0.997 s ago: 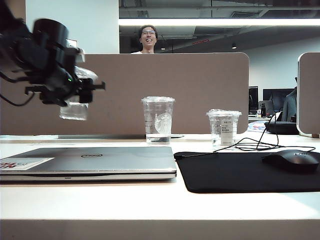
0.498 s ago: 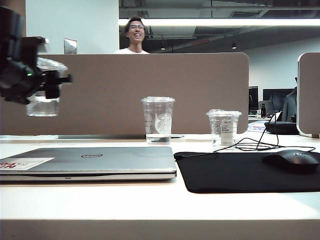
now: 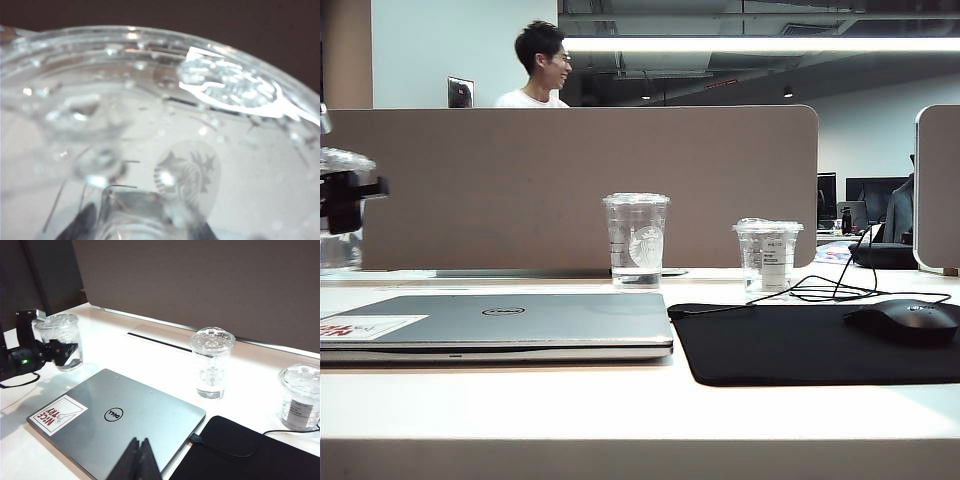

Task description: Pick up the coffee cup on the left and place it on the left side of the laptop.

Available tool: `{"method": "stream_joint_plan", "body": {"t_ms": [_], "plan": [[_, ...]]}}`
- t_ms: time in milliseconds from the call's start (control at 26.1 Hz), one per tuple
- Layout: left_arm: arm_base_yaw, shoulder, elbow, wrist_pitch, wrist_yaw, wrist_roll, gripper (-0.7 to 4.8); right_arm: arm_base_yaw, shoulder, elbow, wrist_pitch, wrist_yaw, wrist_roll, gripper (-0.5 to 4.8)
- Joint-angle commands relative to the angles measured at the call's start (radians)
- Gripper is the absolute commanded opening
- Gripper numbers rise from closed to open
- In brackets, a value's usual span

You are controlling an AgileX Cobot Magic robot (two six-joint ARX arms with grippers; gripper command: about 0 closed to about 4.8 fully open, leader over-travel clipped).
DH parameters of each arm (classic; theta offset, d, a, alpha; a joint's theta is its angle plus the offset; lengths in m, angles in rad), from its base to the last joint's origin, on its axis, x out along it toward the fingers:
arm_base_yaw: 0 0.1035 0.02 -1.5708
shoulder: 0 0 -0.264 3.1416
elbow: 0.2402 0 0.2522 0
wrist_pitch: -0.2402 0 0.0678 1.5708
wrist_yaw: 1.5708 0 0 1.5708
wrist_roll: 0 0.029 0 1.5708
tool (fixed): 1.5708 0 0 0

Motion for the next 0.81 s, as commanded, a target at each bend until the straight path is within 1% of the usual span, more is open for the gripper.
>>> {"method": "stream_joint_plan", "body": {"t_ms": [38, 115, 307, 422, 575, 805], "plan": [[0.031, -0.008, -0.019, 0.068, 0.053, 0.001, 2.06, 0.000, -0.001, 0.004, 0.024, -0.001, -0.001, -0.02], [0.048, -0.007, -0.026, 0.067, 0.064, 0.004, 2.06, 0.000, -0.001, 0.004, 0.024, -0.002, -0.001, -0.02], [0.095, -0.005, -0.031, 0.053, 0.127, 0.003, 2.06, 0.000, -0.001, 0.004, 0.024, -0.001, -0.002, -0.02], [0.097, 0.007, -0.035, 0.054, 0.160, 0.005, 2.06, 0.000, 0.001, 0.004, 0.024, -0.001, -0.002, -0.02], [0.096, 0.035, -0.036, 0.054, 0.159, 0.004, 2.06, 0.000, 0.009, 0.004, 0.024, -0.001, -0.001, -0.02], [0.096, 0.091, -0.036, 0.095, 0.162, 0.005, 2.06, 0.000, 0.010, 0.004, 0.024, -0.001, -0.001, -0.02]]}}
